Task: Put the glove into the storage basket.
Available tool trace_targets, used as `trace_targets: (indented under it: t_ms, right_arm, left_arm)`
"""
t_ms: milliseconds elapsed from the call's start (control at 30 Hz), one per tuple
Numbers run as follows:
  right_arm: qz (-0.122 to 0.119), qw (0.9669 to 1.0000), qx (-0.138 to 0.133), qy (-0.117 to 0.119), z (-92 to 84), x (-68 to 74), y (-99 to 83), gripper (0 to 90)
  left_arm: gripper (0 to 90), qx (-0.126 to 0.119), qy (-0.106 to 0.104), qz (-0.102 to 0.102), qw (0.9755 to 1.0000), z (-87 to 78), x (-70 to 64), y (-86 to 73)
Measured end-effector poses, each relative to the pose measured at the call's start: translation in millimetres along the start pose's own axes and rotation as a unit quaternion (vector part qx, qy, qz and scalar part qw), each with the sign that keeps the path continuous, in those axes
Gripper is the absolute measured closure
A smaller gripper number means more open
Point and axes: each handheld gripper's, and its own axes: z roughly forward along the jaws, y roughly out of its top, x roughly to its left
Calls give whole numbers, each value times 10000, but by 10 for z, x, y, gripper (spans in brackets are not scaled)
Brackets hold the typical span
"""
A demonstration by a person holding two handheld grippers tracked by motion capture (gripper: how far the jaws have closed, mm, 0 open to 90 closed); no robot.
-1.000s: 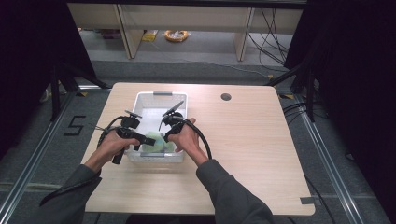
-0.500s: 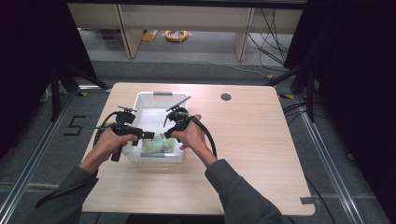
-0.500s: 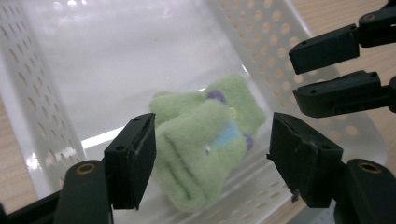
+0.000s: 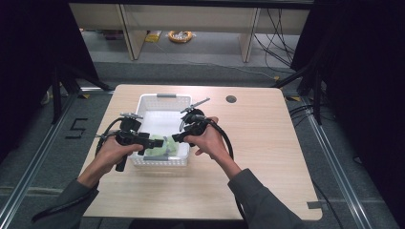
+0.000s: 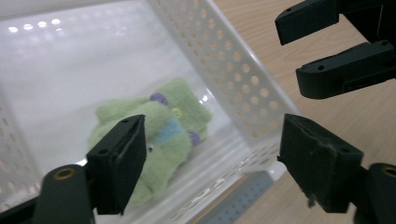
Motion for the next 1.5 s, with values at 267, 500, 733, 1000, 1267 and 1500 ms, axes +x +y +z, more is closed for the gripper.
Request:
trace_targets:
  t_ms: [267, 500, 733, 1000, 1267, 1500]
  right_arm:
    - [-50, 9997, -225, 48, -213, -5, -143, 366]
    - [-130, 9991, -401, 86, -366, -11, -253, 360]
    - [-228, 9981, -563, 87, -512, -13, -383, 357]
    - [-164, 9971, -748, 19, -693, -51, -589, 355]
    - [-196, 9960, -871, 46, -798, -87, -805, 348]
    - [7, 9953, -971, 45, -858, -111, -977, 341]
  left_arm:
    - [169, -270, -279, 153, 9991, -32, -274, -53]
    - [169, -346, -400, 289, 9982, -47, -436, -112]
    - [169, -415, -568, 435, 9966, -44, -608, -189]
    - [169, -442, -732, 606, 9945, 9, -786, -301]
    - [169, -472, -787, 723, 9932, 54, -889, -366]
    - [170, -465, -821, 819, 9922, 110, -939, -420]
